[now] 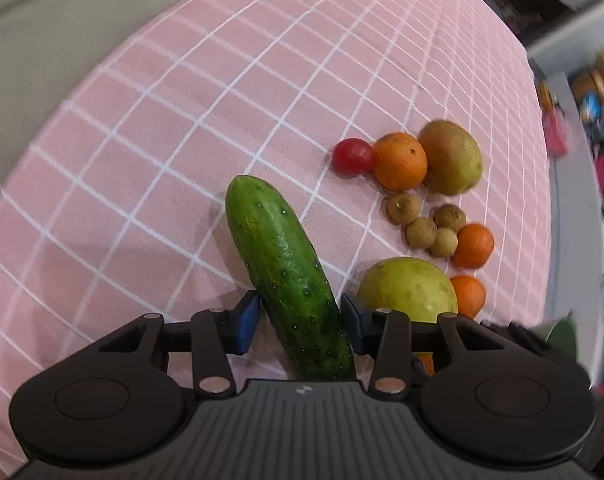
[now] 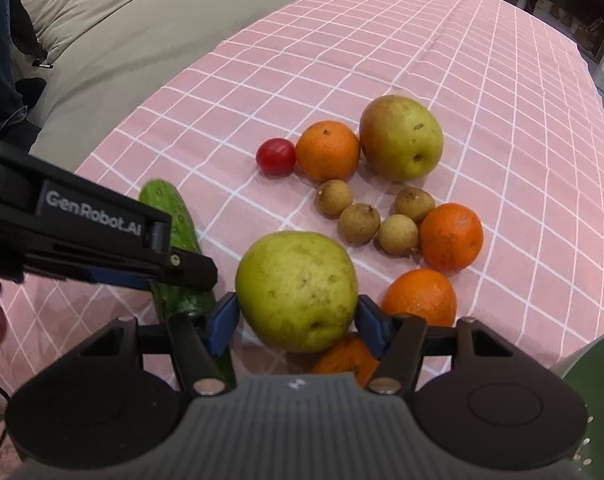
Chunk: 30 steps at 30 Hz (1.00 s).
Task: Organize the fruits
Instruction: 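Lift the cucumber with the left tool while the right tool lifts the pear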
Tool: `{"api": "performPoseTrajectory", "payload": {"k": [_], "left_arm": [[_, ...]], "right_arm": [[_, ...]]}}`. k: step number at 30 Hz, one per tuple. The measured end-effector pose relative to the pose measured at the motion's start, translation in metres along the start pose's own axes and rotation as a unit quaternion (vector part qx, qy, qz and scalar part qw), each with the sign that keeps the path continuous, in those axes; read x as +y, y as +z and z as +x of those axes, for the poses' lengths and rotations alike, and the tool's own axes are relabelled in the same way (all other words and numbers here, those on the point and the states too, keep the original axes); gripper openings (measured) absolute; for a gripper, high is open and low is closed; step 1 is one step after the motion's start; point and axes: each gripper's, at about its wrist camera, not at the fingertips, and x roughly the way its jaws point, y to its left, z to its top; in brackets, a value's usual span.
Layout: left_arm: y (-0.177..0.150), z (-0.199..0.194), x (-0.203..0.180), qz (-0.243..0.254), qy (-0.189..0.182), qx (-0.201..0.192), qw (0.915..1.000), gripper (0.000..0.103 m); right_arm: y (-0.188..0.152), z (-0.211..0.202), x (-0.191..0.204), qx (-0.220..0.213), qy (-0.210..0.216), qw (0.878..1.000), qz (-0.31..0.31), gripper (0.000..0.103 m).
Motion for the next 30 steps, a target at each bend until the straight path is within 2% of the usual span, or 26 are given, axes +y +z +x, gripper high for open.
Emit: {"api": "performPoseTrajectory", "payload": {"k": [4,7,10,13,20,24,30], "left_arm": [[0.004,-0.01,-0.004,0.037,0.007,0.019,0.9991,0.049],[0.004,-0.017,-0.007,0.067,0.028,0.019,0.9972,0.049],[0.005,-0.018,-0.003,0.061,0.036,0.02,0.9973,0.049],[0.004,-0.014,0.004,0.044,0.027,0.011,0.9986,0.049],[0.003,-0.001,0.013,0.011,0.013,-0.005,0.9999,0.047],[0.0,0.001,0.005,0.03,0.027,-0.015,0.9991,0.049],[-0.004,0.0,0.005,0.03,0.026,-0.025,0.9989,0.047]], "right_arm": [[-0.006,-0.004,0.006,0.004,0.005,1.0,-0.005,0.061],[-0.01,-0.004,0.007,0.005,0.003,1.0,-0.006,0.061],[-0.01,-0.006,0.007,0.0,-0.001,1.0,-0.011,0.065],[-0.005,-0.009,0.01,-0.012,-0.009,1.0,-0.027,0.071],[0.001,0.0,0.018,-0.002,-0.015,0.999,-0.049,0.068],[-0.001,0.006,0.017,0.006,-0.021,0.998,-0.052,0.063],[-0.005,0.006,0.016,-0.003,-0.019,0.999,-0.046,0.062]]}}
